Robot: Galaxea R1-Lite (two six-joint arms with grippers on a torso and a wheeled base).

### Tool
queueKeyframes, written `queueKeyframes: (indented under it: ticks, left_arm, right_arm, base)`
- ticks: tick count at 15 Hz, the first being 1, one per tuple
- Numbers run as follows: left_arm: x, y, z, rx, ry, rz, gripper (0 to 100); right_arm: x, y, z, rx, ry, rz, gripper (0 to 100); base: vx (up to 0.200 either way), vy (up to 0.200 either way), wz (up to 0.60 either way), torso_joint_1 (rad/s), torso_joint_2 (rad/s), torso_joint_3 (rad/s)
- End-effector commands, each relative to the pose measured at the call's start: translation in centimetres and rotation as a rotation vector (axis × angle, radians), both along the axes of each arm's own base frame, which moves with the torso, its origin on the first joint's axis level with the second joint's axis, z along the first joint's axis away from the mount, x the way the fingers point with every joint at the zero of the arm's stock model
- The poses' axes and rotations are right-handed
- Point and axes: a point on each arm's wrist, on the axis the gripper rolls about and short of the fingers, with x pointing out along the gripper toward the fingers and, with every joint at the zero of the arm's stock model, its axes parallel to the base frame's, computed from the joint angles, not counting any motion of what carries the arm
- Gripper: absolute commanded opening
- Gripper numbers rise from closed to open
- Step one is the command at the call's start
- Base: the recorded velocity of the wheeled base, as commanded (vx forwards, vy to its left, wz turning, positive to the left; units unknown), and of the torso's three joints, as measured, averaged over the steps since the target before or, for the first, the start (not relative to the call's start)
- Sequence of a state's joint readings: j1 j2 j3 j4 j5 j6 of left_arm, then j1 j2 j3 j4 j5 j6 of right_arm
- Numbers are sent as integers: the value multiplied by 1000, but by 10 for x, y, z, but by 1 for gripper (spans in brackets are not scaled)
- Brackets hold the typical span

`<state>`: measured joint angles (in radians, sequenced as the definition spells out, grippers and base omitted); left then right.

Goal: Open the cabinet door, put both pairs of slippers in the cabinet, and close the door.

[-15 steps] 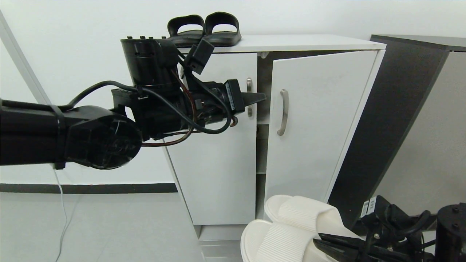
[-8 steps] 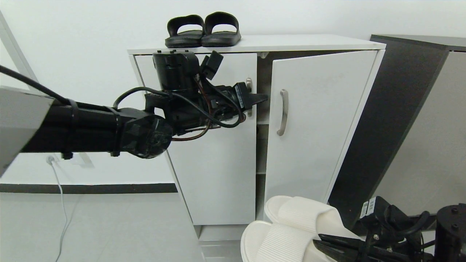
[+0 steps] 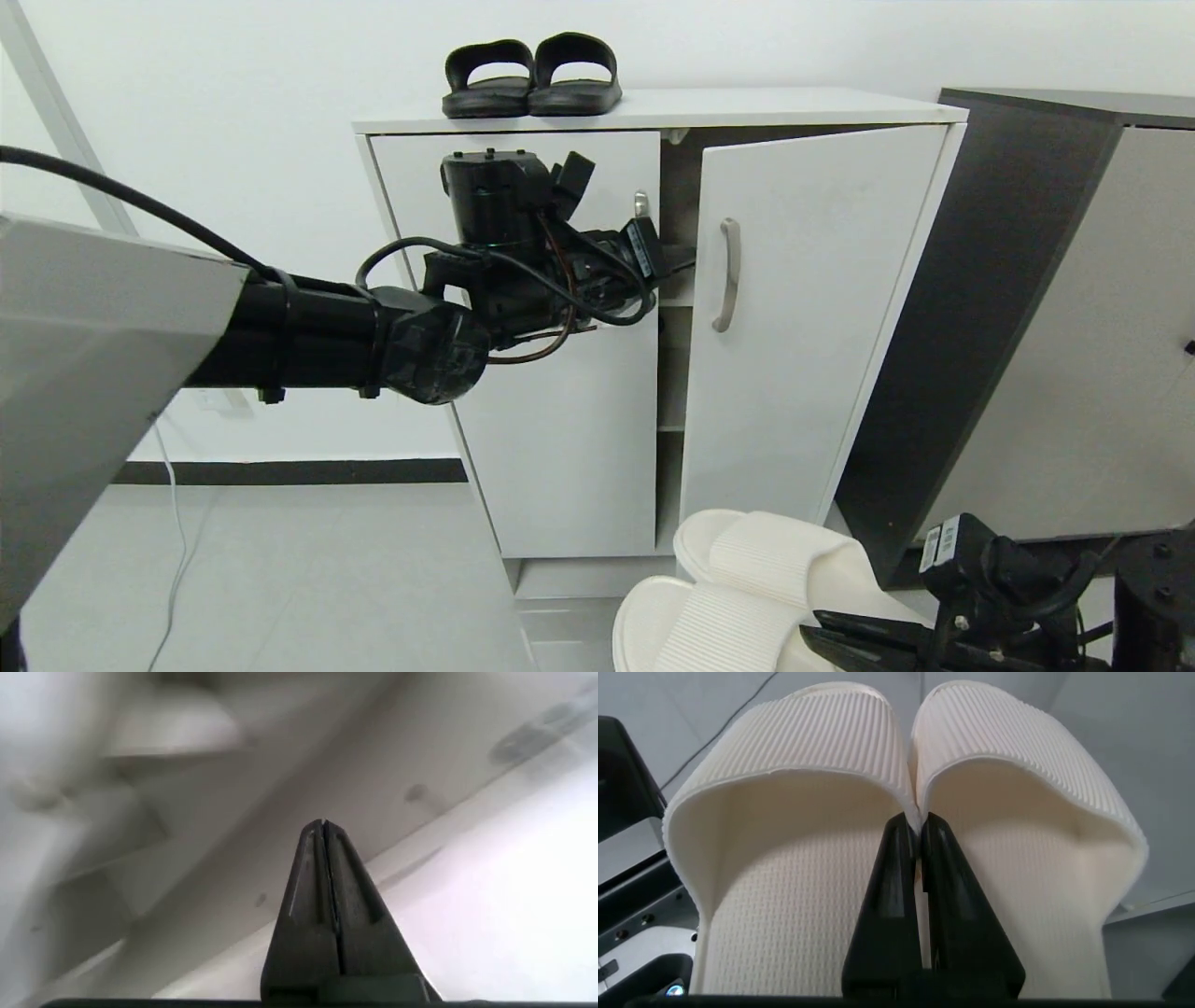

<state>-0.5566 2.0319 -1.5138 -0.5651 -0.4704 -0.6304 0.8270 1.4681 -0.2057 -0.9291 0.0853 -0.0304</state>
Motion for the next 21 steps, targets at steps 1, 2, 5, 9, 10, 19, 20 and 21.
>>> queueKeyframes:
  ticks: [1,2,5,9,10,19,20,21]
  left_arm:
    - [-19,-25,-11,8,7,-64,0]
    - [-26,-28,-10,6,-2,-76,0]
    - [-49,-36,-9,-9,-44,-130,0]
    - [-26,0,-8,-7,-44,-20,0]
    - [-25,19,-5,1,-47,22,0]
    - [-194,187,14,44,-179,360,0]
    - [-223,196,17,34,-203,378,0]
    - [-248,201,18,35,-202,384,0]
  right_arm:
    - [0,0,-1,-3,3,2,0]
    - [0,0,-1,-4,2,2,0]
    - [-2,0,-2,-5,5,8,0]
    - [-2,0,-1,-3,3,8,0]
    - [-2,0,-1,-3,3,8,0]
    - [23,0,1,9,8,-83,0]
    - [26,1,0,8,11,-90,0]
    - [27,2,1,10,9,-90,0]
  base:
    - [-200,0,0,2,2,2]
    - [-200,0,0,7,7,2]
    - [-200,0,0,-1,-2,1]
    - [0,0,0,0,0,0]
    - [0,0,0,0,0,0]
    - [0,0,0,0,0,0]
    - [0,0,0,0,0,0]
    - [0,0,0,0,0,0]
